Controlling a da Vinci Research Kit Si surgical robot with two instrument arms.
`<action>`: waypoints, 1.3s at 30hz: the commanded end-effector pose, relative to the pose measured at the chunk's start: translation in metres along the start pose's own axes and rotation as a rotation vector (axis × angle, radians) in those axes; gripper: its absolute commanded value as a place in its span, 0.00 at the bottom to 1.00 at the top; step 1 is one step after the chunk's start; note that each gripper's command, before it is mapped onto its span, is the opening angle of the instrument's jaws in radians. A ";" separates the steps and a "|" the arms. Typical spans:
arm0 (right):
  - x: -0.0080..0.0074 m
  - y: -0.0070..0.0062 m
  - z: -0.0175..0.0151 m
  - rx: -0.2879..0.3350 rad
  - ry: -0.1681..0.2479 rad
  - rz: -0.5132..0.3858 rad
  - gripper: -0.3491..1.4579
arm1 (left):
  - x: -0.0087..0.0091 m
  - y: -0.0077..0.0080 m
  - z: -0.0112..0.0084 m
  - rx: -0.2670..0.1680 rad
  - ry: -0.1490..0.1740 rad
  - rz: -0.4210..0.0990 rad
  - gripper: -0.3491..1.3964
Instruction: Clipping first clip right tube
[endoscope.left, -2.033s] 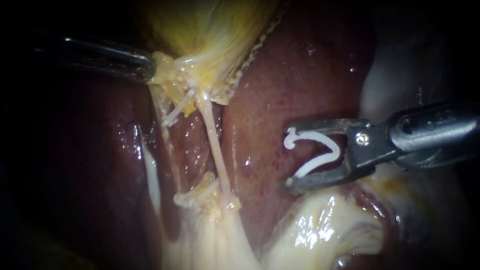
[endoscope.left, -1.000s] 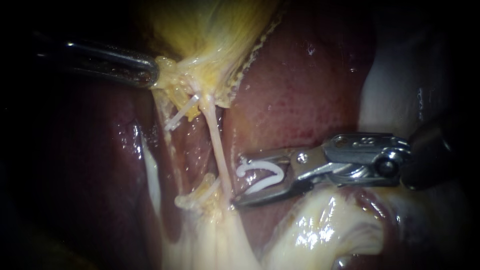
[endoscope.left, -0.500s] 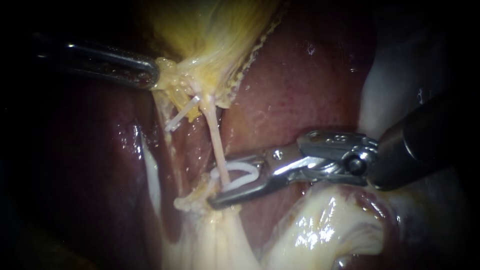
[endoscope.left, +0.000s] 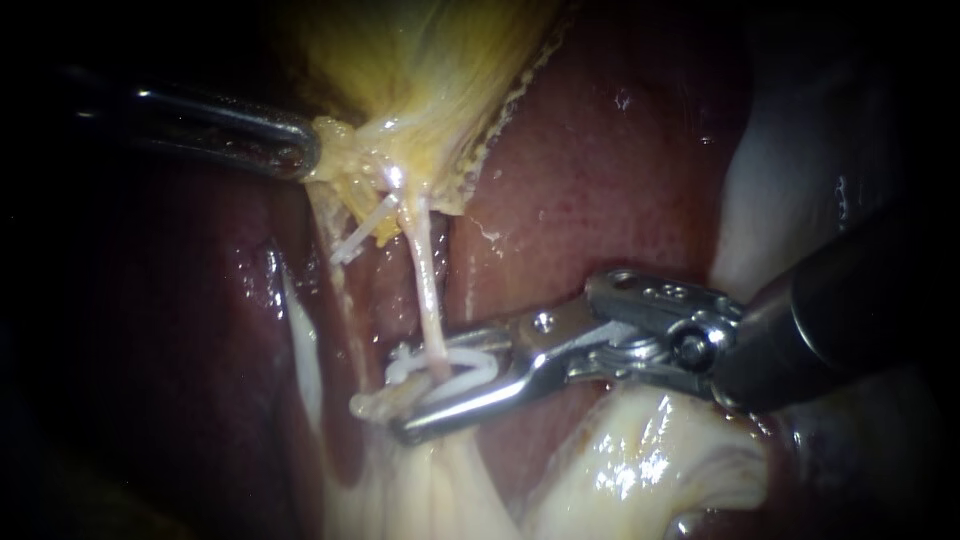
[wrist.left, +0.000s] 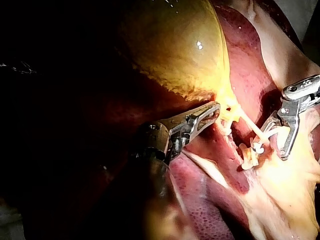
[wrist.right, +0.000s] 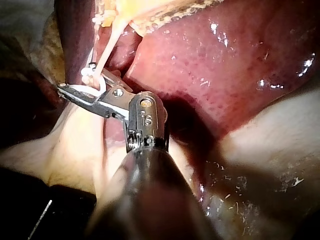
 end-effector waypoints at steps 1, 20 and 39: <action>-0.0001 -0.0004 0.0000 0.010 -0.009 -0.001 0.46 | 0.0000 0.0000 0.0000 0.001 0.001 0.000 0.00; -0.0005 -0.0014 0.0002 0.022 -0.009 0.111 0.37 | 0.0002 -0.0002 0.0001 0.008 0.003 0.001 0.00; -0.0015 -0.0010 0.0010 -0.008 -0.008 0.193 0.01 | 0.0004 -0.0004 0.0004 0.015 0.005 0.002 0.00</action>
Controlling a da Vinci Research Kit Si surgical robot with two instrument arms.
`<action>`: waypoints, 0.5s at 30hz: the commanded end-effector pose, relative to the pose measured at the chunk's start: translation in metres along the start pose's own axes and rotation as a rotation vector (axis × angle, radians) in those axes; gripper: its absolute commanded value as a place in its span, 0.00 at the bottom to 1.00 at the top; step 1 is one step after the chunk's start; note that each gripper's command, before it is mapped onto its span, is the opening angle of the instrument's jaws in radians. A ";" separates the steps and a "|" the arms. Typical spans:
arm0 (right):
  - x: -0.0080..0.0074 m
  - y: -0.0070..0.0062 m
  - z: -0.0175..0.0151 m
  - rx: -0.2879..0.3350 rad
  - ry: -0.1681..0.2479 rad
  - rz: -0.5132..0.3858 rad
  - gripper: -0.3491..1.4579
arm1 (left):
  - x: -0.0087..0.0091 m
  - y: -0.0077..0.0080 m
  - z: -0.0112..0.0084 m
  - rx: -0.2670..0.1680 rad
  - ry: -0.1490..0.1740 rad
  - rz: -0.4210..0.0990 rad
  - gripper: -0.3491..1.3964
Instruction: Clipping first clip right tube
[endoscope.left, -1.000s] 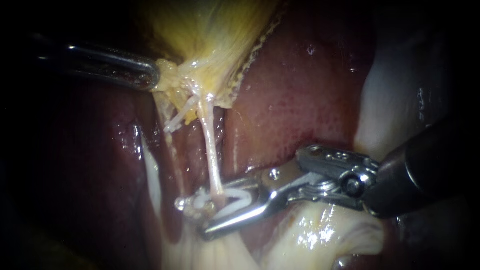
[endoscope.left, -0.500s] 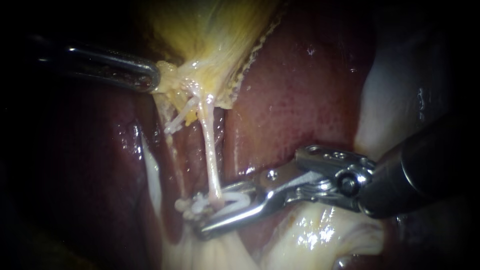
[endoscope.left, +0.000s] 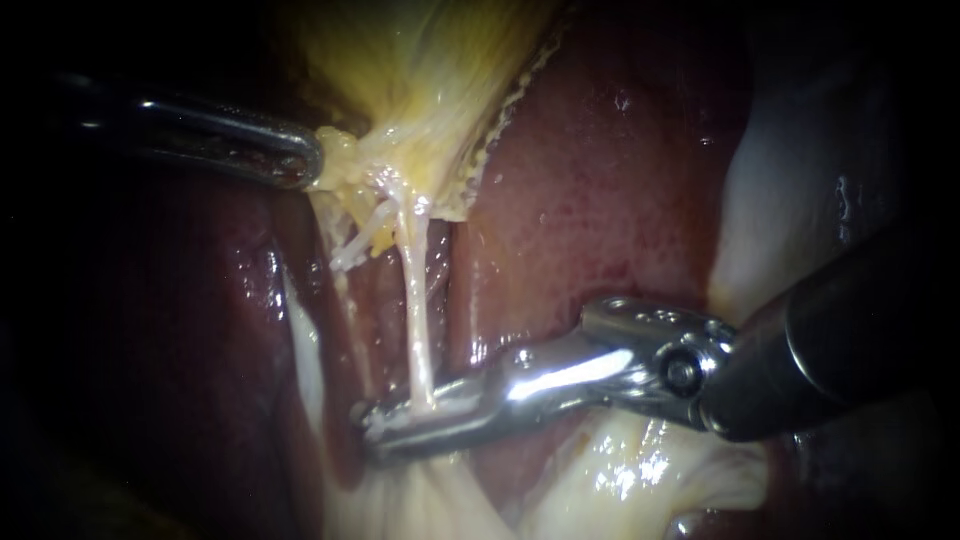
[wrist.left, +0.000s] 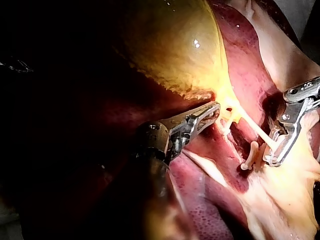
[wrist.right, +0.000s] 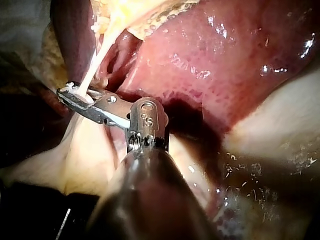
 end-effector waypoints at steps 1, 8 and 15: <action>0.0000 0.0001 0.0000 -0.009 -0.006 -0.003 0.00 | 0.0000 0.0000 0.0000 0.000 0.000 0.000 0.00; -0.0001 0.0003 -0.0004 -0.052 -0.021 -0.001 0.00 | 0.0000 0.0000 0.0000 0.000 0.000 0.000 0.00; -0.0002 0.0005 -0.0005 -0.053 -0.020 -0.002 0.00 | -0.0001 0.0000 0.0001 0.000 0.000 0.000 0.00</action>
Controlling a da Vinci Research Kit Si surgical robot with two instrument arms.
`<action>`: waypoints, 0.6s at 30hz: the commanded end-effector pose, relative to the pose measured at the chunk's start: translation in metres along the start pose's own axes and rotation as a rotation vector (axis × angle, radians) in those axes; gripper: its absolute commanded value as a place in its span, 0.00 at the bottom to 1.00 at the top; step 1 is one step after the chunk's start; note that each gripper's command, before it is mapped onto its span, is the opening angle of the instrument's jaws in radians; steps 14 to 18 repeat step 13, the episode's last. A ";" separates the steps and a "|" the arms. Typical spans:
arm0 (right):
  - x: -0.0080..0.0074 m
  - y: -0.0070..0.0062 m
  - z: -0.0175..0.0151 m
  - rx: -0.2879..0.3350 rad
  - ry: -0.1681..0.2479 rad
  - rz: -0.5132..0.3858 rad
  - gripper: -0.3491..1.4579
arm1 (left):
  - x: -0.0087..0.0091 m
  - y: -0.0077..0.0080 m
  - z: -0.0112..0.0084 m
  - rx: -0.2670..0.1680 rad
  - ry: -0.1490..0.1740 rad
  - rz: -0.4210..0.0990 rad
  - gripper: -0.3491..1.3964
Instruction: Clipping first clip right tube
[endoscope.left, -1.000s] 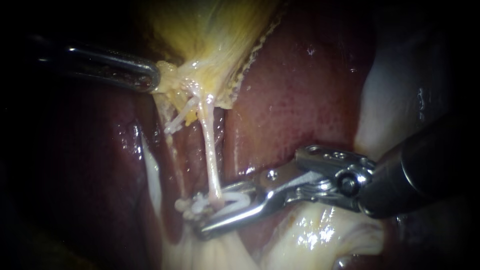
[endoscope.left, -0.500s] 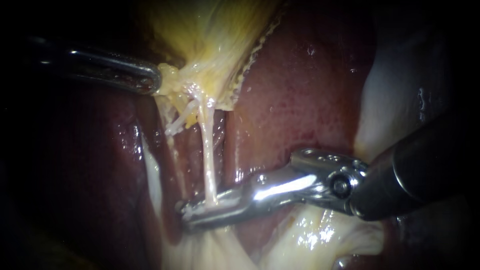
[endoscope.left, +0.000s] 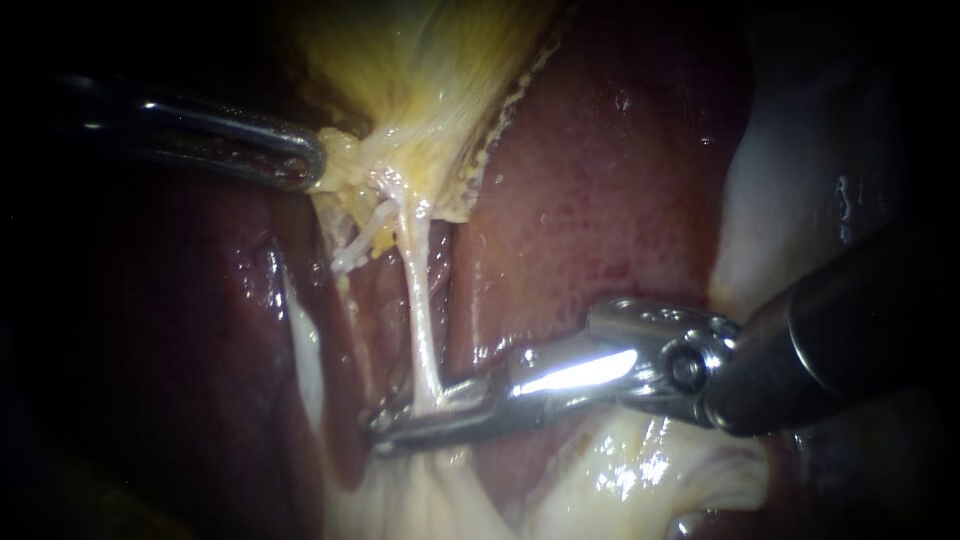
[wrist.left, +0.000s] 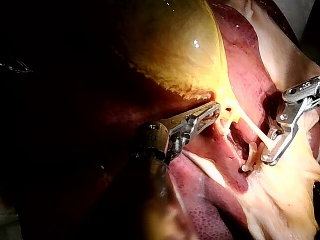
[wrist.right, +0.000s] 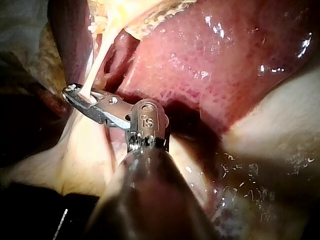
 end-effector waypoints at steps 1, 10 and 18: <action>0.0000 0.0000 0.0000 0.000 0.000 -0.001 0.00 | 0.0000 0.0000 0.0000 -0.001 0.000 0.000 0.00; 0.0003 -0.0001 -0.0001 0.000 0.001 0.001 0.00 | 0.0000 0.0000 0.0000 0.005 0.002 0.000 0.00; 0.0003 -0.0001 -0.0002 0.000 0.002 0.002 0.00 | 0.0000 0.0000 0.0001 0.008 0.003 0.000 0.00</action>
